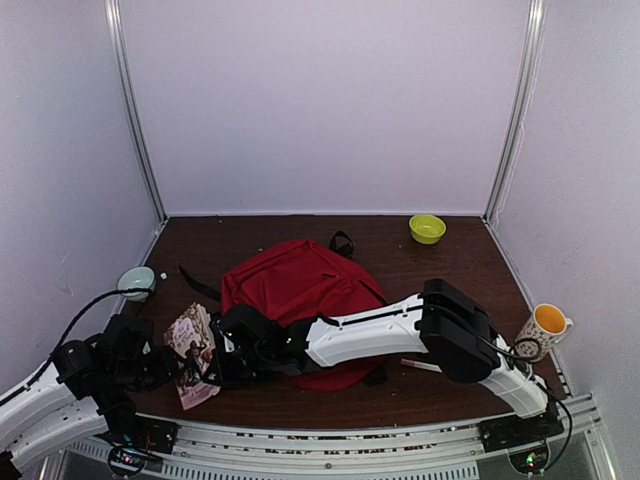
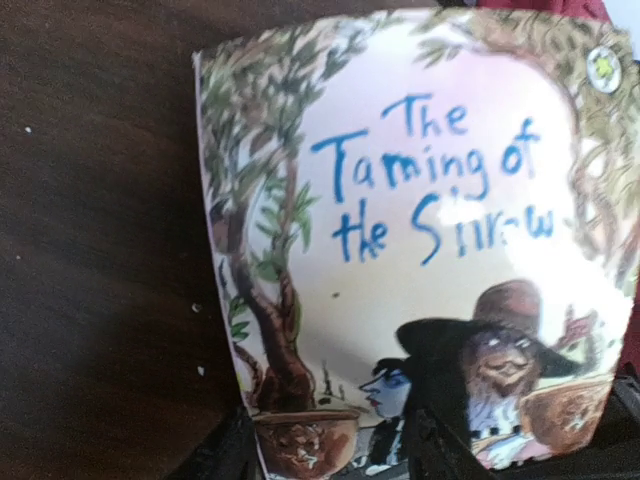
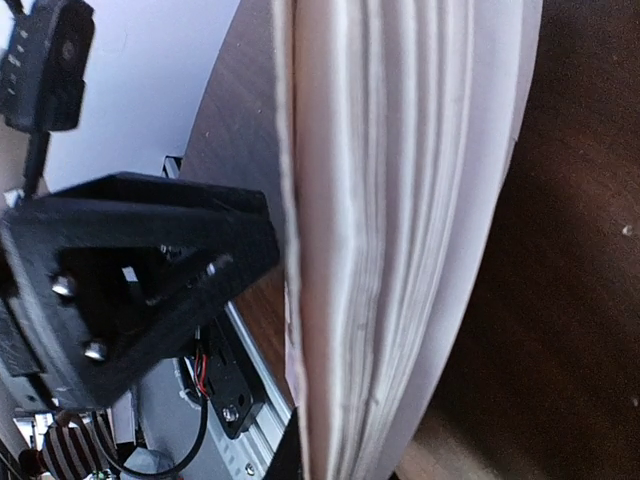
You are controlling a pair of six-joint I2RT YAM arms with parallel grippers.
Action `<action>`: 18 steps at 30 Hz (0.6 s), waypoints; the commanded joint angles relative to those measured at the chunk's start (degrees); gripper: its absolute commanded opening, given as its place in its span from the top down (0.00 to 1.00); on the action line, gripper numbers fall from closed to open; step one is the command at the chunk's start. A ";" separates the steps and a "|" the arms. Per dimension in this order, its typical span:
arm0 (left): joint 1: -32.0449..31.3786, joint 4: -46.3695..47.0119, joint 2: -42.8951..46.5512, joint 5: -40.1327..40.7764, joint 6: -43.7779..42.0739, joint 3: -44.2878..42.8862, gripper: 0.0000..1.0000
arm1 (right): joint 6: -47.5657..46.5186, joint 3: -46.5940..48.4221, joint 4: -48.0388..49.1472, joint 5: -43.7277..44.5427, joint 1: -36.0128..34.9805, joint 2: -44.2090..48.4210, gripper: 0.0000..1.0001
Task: Pack the student bag
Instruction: Pick up the book from the center of the board.
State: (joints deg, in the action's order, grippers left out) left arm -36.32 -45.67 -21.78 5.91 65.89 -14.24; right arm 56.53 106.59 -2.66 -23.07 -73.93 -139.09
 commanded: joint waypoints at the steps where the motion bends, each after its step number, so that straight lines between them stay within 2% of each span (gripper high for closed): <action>1: 0.10 -5.17 0.94 4.24 -1.97 -8.58 0.41 | -4.64 3.02 -2.39 0.03 -1.75 5.93 1.00; 7: 0.05 -4.14 1.48 4.15 -3.55 -12.17 0.35 | -11.10 1.54 -9.90 5.45 -2.17 14.09 1.00; 18: 0.09 -4.14 0.46 8.80 -11.38 -22.98 0.27 | -19.72 -10.49 -17.61 16.80 -2.13 33.21 1.00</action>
State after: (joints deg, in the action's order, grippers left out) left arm -36.32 -49.65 -20.43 11.60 58.98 -34.15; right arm 42.22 99.53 -18.94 -12.23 -75.75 -112.99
